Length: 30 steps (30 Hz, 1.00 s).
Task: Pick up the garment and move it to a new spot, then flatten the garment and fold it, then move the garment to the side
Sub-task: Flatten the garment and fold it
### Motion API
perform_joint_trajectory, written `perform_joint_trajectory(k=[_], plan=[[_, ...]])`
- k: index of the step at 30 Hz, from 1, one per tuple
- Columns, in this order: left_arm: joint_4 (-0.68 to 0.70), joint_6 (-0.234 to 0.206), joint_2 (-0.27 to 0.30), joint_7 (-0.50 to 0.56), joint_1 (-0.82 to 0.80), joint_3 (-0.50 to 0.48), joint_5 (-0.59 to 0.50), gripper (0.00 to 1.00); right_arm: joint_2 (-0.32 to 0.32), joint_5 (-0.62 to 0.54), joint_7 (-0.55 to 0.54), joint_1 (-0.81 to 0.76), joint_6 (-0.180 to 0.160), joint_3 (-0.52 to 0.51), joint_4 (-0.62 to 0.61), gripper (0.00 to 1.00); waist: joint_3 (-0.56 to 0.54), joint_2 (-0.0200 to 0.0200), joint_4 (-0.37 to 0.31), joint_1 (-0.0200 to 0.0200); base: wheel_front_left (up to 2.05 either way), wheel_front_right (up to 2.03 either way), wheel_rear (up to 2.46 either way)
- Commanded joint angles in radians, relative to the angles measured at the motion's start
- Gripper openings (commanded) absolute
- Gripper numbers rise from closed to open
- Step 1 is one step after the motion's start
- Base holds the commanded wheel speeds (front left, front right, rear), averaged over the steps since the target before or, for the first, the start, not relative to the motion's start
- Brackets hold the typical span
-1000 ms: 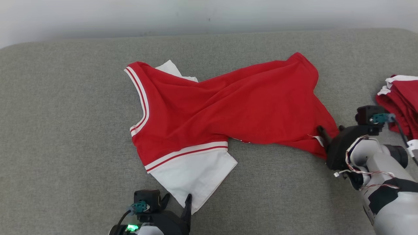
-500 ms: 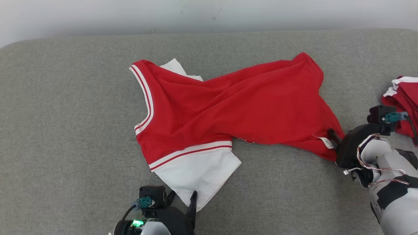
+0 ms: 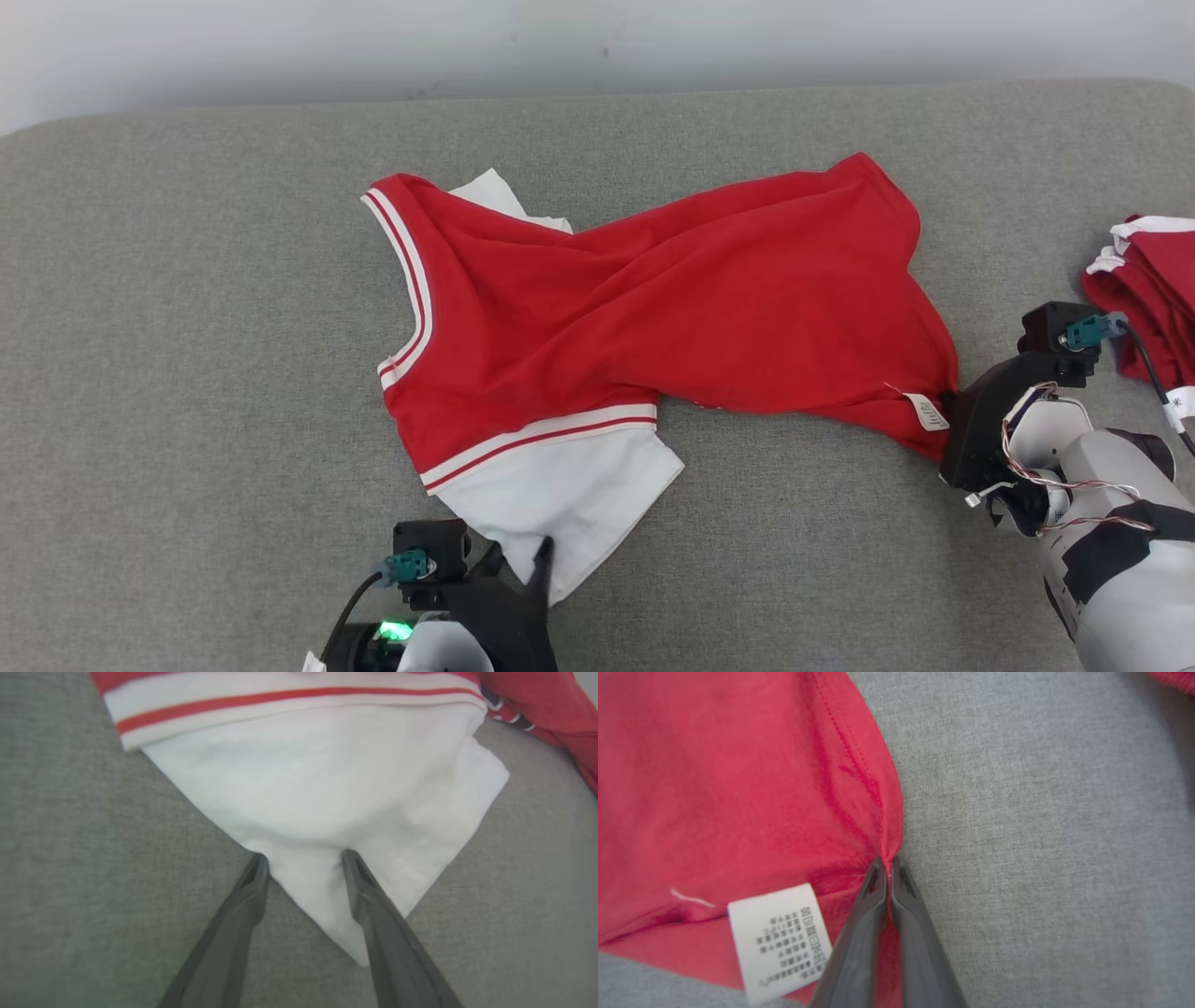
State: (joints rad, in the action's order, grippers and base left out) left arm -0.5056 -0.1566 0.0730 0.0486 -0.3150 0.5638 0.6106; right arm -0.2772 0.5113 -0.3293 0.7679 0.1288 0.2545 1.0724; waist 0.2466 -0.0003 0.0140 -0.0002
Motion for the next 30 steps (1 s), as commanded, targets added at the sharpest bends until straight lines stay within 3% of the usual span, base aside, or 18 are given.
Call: perform_joint_trajectory(k=[1, 9, 16, 23, 28, 30], plan=[[-0.064, 0.020, -0.041, 0.060, 0.015, 0.049, 0.030, 0.00, 0.042, 0.012, -0.056, -0.103, 0.003, 0.031, 0.034, 0.00, -0.003, 0.0003, 0.001, 0.0002, 0.00, 0.00, 0.00], [-0.041, -0.003, -0.023, -0.081, -0.016, -0.012, 0.053, 0.00, 0.009, 0.067, 0.081, -0.088, 0.003, -0.002, -0.081, 0.00, -0.032, 0.0003, 0.004, 0.0002, 0.00, 0.00, 0.00], [0.153, 0.024, 0.020, -0.183, -0.058, -0.141, 0.128, 0.00, -0.017, 0.164, 0.181, -0.066, 0.003, -0.043, -0.265, 0.00, -0.081, 0.0003, 0.006, 0.0002, 0.00, 0.00, 0.00], [0.419, 0.029, 0.150, -0.061, -0.193, -0.263, 0.203, 0.00, -0.049, 0.243, 0.171, -0.015, 0.003, -0.066, -0.478, 0.00, -0.114, 0.0003, -0.001, 0.0002, 0.00, 0.00, 0.00], [0.470, 0.025, 0.236, 0.049, -0.364, -0.317, 0.220, 0.00, -0.049, 0.245, 0.111, 0.057, 0.003, -0.076, -0.567, 0.00, -0.120, 0.0003, -0.021, 0.0002, 0.00, 0.00, 0.00], [0.467, 0.022, 0.244, 0.059, -0.399, -0.325, 0.220, 0.00, -0.045, 0.244, 0.101, 0.073, 0.003, -0.084, -0.576, 0.00, -0.120, 0.0003, -0.025, 0.0002, 0.00, 0.00, 0.00]])
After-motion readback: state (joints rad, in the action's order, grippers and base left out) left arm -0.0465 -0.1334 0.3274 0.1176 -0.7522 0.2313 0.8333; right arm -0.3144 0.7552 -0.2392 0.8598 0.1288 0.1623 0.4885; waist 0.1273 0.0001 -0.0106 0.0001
